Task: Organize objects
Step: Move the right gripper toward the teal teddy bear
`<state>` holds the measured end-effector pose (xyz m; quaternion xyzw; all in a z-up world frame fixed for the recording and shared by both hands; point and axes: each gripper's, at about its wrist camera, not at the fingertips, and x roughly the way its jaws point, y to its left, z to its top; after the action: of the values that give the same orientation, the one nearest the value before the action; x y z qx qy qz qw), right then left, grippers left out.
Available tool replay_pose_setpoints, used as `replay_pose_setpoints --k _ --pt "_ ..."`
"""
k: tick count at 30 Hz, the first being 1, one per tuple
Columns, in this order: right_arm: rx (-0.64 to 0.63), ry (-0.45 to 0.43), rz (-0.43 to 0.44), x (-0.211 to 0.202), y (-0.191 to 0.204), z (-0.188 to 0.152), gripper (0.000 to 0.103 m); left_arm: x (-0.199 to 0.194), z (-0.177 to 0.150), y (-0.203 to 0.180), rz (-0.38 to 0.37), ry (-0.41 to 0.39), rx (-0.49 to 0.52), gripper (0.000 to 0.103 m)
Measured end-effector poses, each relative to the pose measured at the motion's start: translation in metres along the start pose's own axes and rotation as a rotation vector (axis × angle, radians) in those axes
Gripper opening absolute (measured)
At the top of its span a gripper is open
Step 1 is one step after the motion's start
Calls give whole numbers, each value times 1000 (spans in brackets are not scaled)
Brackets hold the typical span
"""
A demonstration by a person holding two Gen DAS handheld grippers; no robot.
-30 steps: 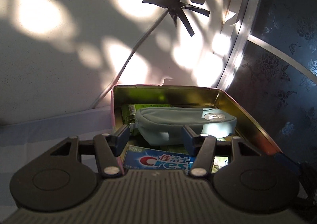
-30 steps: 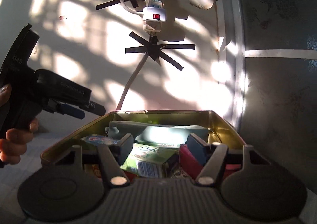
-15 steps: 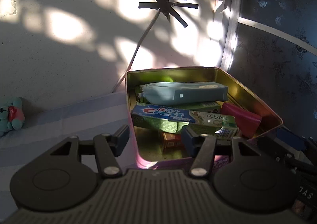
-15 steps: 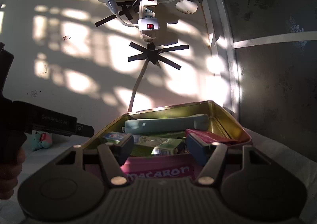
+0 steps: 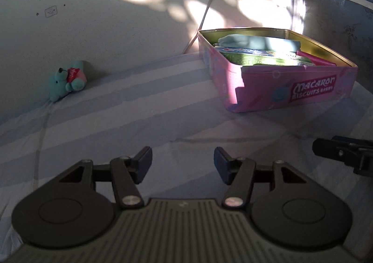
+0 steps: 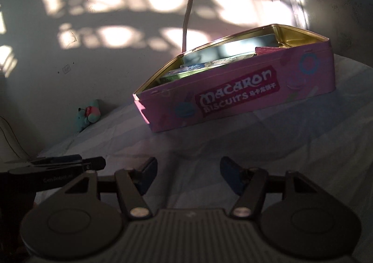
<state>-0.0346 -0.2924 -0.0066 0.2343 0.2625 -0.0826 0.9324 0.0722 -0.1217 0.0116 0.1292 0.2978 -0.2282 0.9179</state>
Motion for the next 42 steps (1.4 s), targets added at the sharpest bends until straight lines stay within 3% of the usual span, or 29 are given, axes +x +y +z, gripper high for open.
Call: replay_pose_setpoints --k 9,29,42 --pt "-75 74 39 15 41 -7 62 -8 -25 62 105 4 -74 61" --pt "-268 178 91 63 142 -12 66 8 -36 196 286 20 -180 61" --pt "-333 177 86 95 181 -3 66 13 -47 212 196 16 -238 61"
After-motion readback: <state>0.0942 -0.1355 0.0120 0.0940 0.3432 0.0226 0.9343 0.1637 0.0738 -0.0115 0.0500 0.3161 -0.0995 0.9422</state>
